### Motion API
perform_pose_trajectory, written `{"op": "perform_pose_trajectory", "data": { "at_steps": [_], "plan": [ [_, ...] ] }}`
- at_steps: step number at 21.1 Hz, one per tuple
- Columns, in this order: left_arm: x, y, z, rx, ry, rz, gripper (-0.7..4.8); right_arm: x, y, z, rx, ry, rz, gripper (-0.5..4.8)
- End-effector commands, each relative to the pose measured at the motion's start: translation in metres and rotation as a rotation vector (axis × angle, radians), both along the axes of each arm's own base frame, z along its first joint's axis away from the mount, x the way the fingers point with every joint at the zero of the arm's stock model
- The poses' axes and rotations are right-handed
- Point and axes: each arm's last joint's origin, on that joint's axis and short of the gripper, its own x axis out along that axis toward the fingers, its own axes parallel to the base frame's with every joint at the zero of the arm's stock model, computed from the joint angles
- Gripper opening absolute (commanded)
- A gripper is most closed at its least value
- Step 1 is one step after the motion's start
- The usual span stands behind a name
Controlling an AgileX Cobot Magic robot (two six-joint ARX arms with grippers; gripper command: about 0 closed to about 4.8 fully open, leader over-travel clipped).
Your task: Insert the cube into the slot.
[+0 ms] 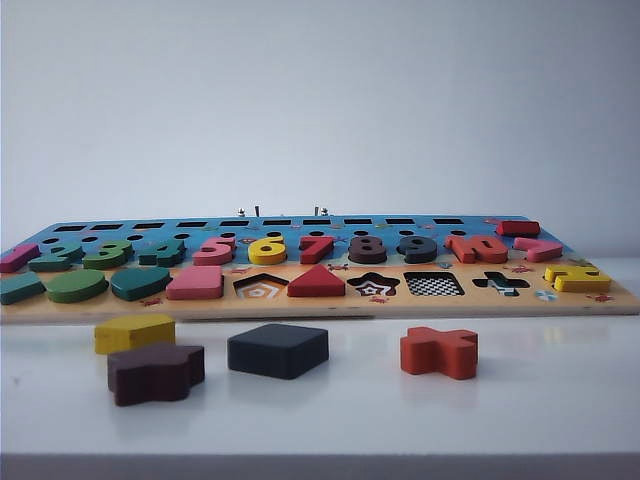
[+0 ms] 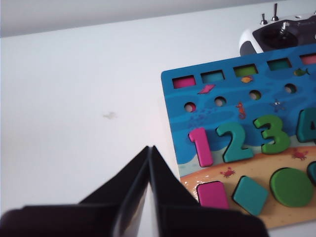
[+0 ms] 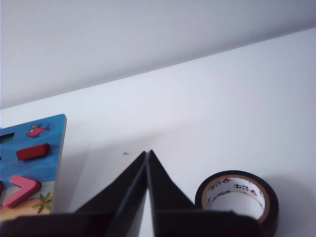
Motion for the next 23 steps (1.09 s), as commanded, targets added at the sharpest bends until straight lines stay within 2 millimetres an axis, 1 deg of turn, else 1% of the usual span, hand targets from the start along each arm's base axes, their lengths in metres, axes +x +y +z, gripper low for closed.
{"op": "perform_pose_trajectory", "data": {
  "at_steps": [1,5,7,12,15,18,23],
  "plan": [
    [0.000,-0.004,0.008,0.007,0.060,-0.048,0.17,0.000,0.000,0.002,0.008,-0.020,0.004,-0.04],
    [-0.001,-0.011,0.020,0.018,0.155,-0.120,0.17,0.000,0.002,0.002,0.081,-0.022,0.064,-0.04],
    [-0.002,-0.014,0.026,0.023,0.196,-0.154,0.17,-0.001,0.004,0.006,0.088,-0.029,0.104,-0.03],
    [-0.002,-0.018,0.039,0.017,0.234,-0.216,0.17,-0.008,0.009,0.034,0.086,-0.050,0.173,-0.03],
    [-0.001,-0.020,0.045,0.016,0.253,-0.237,0.17,-0.012,0.013,0.054,0.081,-0.021,0.215,-0.03],
    [0.001,-0.023,0.053,0.018,0.260,-0.257,0.17,-0.011,0.021,0.078,0.074,0.060,0.302,-0.02],
    [0.004,-0.026,0.064,0.011,0.274,-0.294,0.17,-0.002,0.038,0.102,0.043,0.205,0.491,0.00]
  ]
}}
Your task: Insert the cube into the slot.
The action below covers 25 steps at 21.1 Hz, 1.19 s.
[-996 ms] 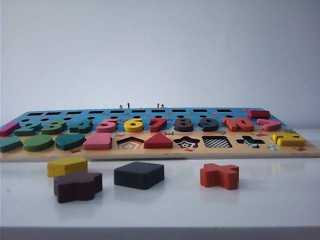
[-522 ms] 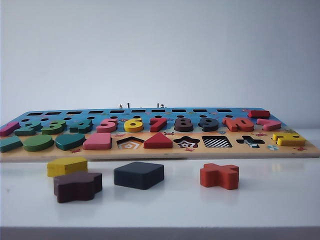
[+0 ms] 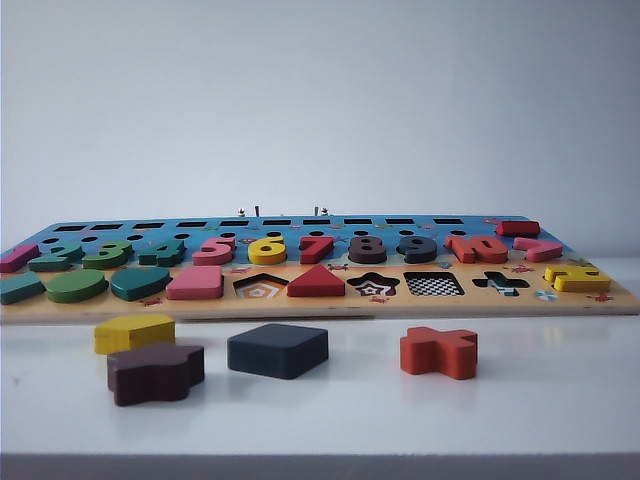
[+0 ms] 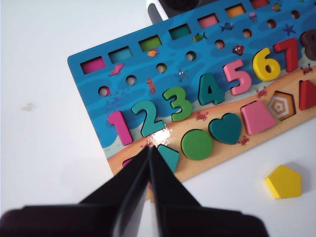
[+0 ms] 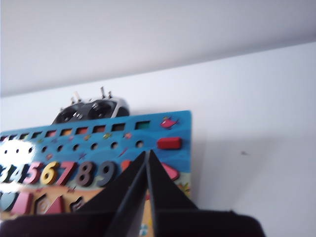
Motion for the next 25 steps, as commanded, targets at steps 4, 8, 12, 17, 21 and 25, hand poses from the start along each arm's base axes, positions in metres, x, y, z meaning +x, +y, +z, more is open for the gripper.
{"op": "perform_pose_trajectory", "data": {
  "at_steps": [4,8,12,17,21,25],
  "plan": [
    [0.003,-0.007,0.023,-0.033,0.059,-0.102,0.17,0.016,0.036,0.029,-0.156,0.176,0.405,0.47],
    [0.003,-0.016,0.046,-0.059,0.142,-0.213,0.17,0.029,0.072,0.047,-0.358,0.236,0.636,2.42],
    [0.003,-0.022,0.061,-0.089,0.206,-0.300,0.17,0.038,0.097,0.052,-0.435,0.284,0.743,3.73],
    [0.004,-0.027,0.073,-0.133,0.276,-0.388,0.17,0.042,0.130,0.033,-0.524,0.413,0.860,4.54],
    [0.004,-0.029,0.074,-0.152,0.310,-0.414,0.17,0.040,0.144,0.019,-0.618,0.456,0.874,4.63],
    [0.004,-0.029,0.072,-0.159,0.345,-0.425,0.17,0.042,0.161,0.008,-0.709,0.438,0.828,4.63]
  ]
}}
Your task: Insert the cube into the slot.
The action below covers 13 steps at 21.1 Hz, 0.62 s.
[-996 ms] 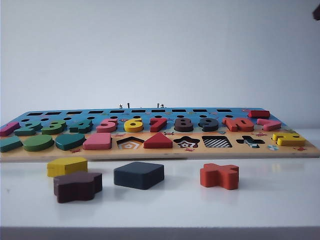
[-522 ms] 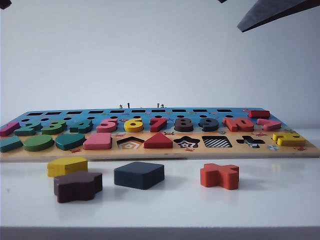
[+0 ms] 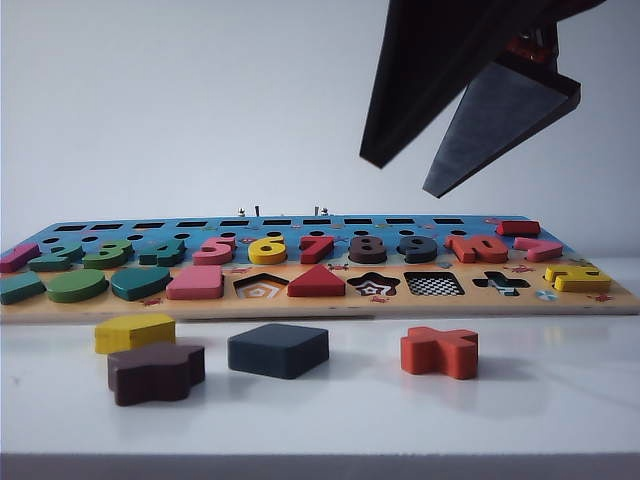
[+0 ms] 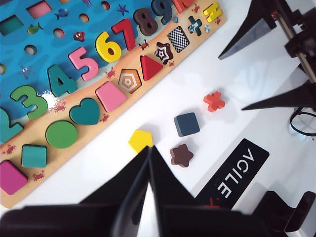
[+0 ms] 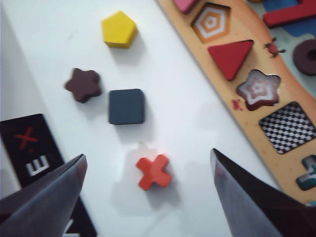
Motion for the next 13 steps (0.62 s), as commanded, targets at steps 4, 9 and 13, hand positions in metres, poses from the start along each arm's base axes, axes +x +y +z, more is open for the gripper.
{"op": "perform_pose_trajectory", "data": {
  "at_steps": [4,9,13],
  "plan": [
    [-0.001,-0.001,0.001,-0.024,0.018,-0.023,0.17,0.002,0.022,-0.008,-0.004,-0.066,0.025,4.61],
    [-0.002,0.000,0.000,-0.030,0.042,-0.032,0.17,0.001,0.037,-0.020,-0.021,-0.054,0.059,4.59],
    [-0.002,0.000,0.000,-0.030,0.041,-0.032,0.17,0.004,0.041,-0.028,-0.045,-0.049,0.056,4.58]
  ]
}}
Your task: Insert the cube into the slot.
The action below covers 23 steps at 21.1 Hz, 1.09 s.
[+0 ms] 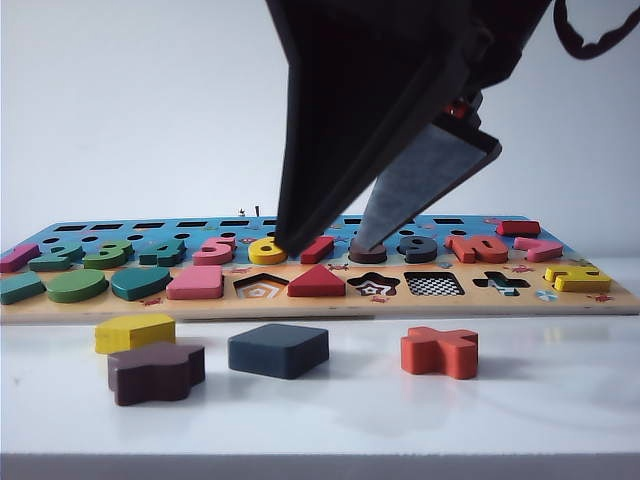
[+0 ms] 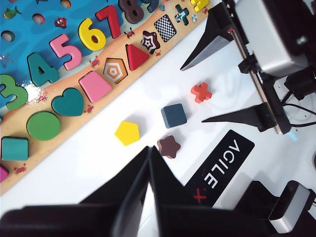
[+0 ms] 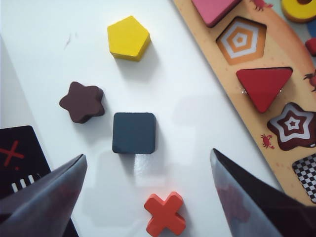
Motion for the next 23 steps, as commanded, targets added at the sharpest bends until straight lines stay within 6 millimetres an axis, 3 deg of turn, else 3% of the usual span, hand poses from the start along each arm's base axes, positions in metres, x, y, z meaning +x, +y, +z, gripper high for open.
{"op": "perform_pose_trajectory", "data": {
  "at_steps": [1,11,23],
  "plan": [
    [0.000,0.000,0.002,-0.011,-0.010,-0.005,0.17,0.003,0.006,-0.003,0.001,-0.021,-0.001,4.58],
    [0.000,0.000,0.002,-0.010,-0.011,-0.005,0.17,0.004,0.023,-0.021,-0.024,-0.014,0.024,4.44],
    [0.000,0.000,0.002,-0.008,-0.015,-0.006,0.17,0.006,0.028,-0.033,-0.060,-0.003,0.020,3.93]
  ]
}}
